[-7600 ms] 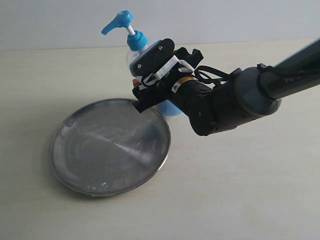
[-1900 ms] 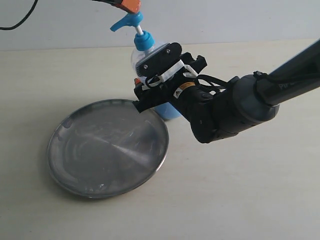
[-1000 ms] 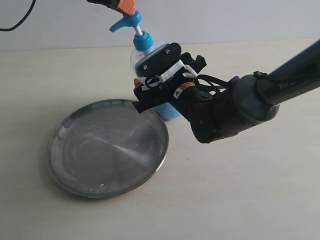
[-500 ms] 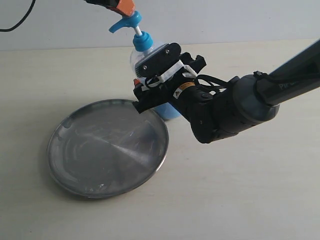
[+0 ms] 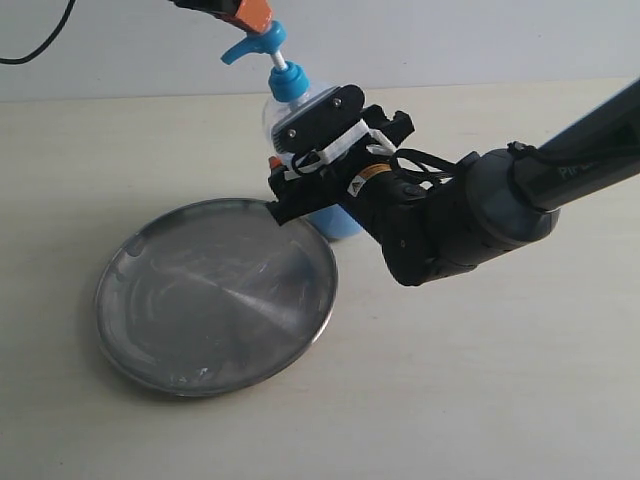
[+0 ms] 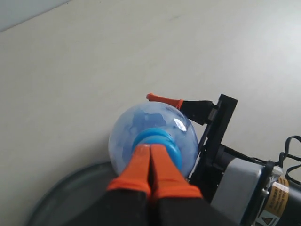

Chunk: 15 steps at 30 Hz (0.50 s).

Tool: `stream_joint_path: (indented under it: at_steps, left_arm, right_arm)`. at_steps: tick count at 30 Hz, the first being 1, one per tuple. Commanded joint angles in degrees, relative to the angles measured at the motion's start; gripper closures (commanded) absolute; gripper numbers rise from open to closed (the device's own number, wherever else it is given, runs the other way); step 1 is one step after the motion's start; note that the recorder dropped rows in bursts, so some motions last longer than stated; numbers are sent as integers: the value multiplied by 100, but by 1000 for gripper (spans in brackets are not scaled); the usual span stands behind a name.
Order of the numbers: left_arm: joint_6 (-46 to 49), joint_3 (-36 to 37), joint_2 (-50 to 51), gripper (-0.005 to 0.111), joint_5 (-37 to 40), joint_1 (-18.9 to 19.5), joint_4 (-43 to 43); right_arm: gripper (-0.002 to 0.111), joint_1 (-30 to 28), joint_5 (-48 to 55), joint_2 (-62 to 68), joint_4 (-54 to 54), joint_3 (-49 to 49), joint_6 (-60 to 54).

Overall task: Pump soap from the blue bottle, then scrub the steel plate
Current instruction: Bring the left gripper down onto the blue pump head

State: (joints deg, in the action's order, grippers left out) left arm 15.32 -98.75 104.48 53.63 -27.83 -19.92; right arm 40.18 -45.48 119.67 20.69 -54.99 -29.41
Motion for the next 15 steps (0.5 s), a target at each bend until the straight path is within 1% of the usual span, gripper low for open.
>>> stream_joint_path:
  at_steps: [1,15]
  left_arm:
    - [-32,74,304,107,452,-23,25]
    - [-32,74,419,107,552,-23,25]
  right_arm:
    - [108,0,-267,-61,-181,-35,-55]
    - [108,0,-267,-61,-181,-35,-55]
